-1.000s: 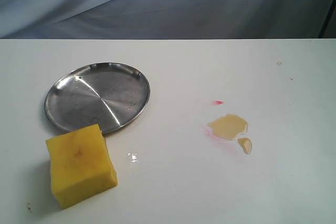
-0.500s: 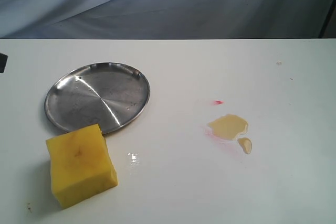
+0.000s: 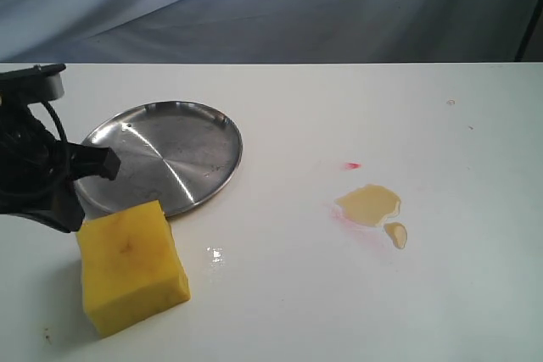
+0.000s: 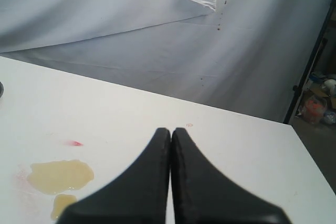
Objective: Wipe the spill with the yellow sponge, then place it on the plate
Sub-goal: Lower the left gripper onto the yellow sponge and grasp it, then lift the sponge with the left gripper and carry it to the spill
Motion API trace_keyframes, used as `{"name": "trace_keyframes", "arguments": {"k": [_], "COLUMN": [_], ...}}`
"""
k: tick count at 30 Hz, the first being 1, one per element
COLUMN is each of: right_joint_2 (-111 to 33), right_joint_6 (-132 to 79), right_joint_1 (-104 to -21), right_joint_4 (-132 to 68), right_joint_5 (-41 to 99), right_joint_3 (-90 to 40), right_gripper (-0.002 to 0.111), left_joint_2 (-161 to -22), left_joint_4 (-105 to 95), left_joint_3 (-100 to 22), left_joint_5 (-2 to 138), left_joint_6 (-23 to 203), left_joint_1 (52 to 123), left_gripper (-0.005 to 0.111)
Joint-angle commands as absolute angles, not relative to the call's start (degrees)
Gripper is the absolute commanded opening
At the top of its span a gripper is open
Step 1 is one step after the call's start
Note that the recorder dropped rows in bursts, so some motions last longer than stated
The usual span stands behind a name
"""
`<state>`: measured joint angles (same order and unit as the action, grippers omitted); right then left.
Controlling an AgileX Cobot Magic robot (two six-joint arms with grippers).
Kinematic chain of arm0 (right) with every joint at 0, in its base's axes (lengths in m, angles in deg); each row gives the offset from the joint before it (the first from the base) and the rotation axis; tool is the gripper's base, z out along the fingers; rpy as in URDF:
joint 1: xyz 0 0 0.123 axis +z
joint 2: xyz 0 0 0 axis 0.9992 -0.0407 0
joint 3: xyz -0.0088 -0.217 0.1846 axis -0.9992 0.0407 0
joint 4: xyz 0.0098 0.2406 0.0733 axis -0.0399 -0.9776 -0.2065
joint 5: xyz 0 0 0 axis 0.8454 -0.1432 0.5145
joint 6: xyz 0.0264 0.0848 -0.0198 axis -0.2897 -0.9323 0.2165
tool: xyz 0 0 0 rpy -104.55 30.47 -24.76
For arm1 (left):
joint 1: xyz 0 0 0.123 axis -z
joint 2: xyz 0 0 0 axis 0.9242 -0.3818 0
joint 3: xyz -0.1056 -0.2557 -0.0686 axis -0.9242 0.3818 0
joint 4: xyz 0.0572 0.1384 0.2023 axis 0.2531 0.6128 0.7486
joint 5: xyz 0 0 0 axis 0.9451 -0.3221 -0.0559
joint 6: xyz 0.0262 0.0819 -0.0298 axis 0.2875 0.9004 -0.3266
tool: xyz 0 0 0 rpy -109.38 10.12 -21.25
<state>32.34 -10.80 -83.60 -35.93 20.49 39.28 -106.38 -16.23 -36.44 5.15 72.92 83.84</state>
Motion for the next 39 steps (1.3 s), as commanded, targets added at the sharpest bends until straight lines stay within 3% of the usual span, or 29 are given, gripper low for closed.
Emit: {"name": "trace_keyframes", "arguments": {"k": [1,5,8,11,20,28,34,36,38,39], "right_joint_2": [32.58,32.58,32.58,32.58,32.58,32.58,32.58,32.58,32.58,32.58], "right_joint_6": [-10.86,-10.86,-10.86,-10.86,-10.86,-10.86,-10.86,-10.86,-10.86,-10.86], "right_joint_1": [-83.68,-83.68,-83.68,-83.68,-83.68,-83.68,-83.68,-83.68,-83.68,-83.68], "right_joint_4": [-35.35,-35.35,-35.35,-35.35,-35.35,-35.35,-35.35,-35.35,-35.35,-35.35], "right_joint_5": [20.9,20.9,20.9,20.9,20.9,20.9,20.9,20.9,20.9,20.9], "right_joint_3": [39.5,39.5,39.5,39.5,39.5,39.5,39.5,39.5,39.5,39.5], "right_gripper": [0.0,0.0,0.0,0.0,0.0,0.0,0.0,0.0,0.0,0.0], "left_joint_2": [-106.65,-106.34,-106.34,-106.34,-106.63,-110.52,-113.7,-114.69,-115.12,-115.12], "left_joint_4": [-14.49,-15.86,-17.47,-19.06,-24.58,-24.19,-23.98,-23.89,-23.89,-23.89], "left_joint_3": [-31.44,-28.41,-26.37,-24.25,-19.28,-19.24,-19.24,-19.24,-19.24,-19.24], "left_joint_5": [12.15,15.45,18.67,22.54,34.23,35.76,36.4,36.52,36.89,37.3], "left_joint_6": [65.15,64.5,64.5,62.99,62.36,62.04,62.04,62.04,62.04,62.04], "left_joint_1": [84.18,83.7,83.5,83.5,83.5,83.5,83.5,83.5,83.5,83.5], "left_gripper": [0.01,0.038,0.068,0.081,0.081,0.081,0.074,0.062,0.038,0.019]}}
